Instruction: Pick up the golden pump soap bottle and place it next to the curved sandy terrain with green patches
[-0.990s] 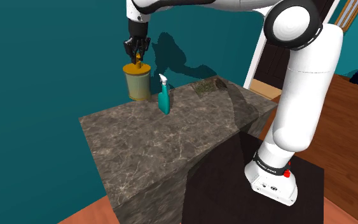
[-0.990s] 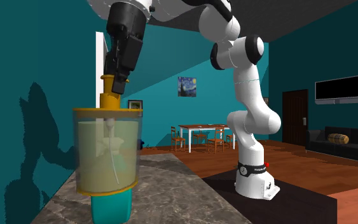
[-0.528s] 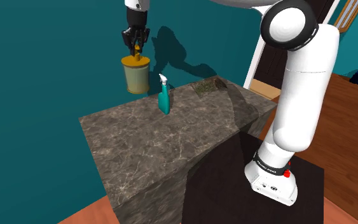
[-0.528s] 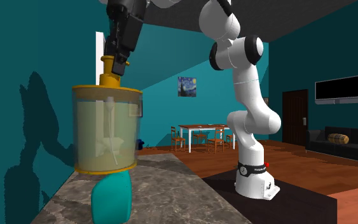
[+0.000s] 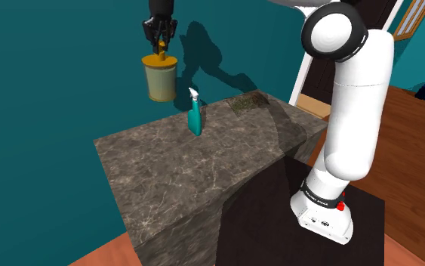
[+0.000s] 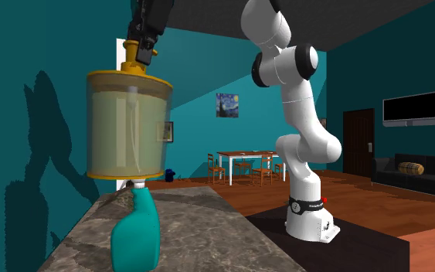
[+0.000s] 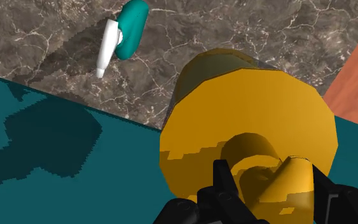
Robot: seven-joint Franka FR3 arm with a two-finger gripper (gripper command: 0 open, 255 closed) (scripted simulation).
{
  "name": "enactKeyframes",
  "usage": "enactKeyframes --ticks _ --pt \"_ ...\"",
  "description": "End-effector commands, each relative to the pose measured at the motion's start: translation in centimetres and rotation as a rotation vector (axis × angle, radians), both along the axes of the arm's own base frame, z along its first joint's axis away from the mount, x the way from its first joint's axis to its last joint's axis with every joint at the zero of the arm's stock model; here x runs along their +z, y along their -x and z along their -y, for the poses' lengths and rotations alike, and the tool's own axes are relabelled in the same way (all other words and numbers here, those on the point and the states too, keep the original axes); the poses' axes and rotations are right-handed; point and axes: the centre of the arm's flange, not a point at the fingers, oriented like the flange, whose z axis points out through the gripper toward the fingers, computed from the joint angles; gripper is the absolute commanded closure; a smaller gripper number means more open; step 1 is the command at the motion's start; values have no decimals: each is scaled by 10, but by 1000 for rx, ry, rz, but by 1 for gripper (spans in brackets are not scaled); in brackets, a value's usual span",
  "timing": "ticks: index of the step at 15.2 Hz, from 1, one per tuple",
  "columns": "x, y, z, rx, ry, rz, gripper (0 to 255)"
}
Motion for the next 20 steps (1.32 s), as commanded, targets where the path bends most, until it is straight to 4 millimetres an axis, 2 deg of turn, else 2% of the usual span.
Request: enactKeyframes --ticks 1,4,20 --pt "11 0 -1 0 0 1 255" --pt "24 0 -1 0 0 1 255" --pt "25 85 193 0 0 1 255"
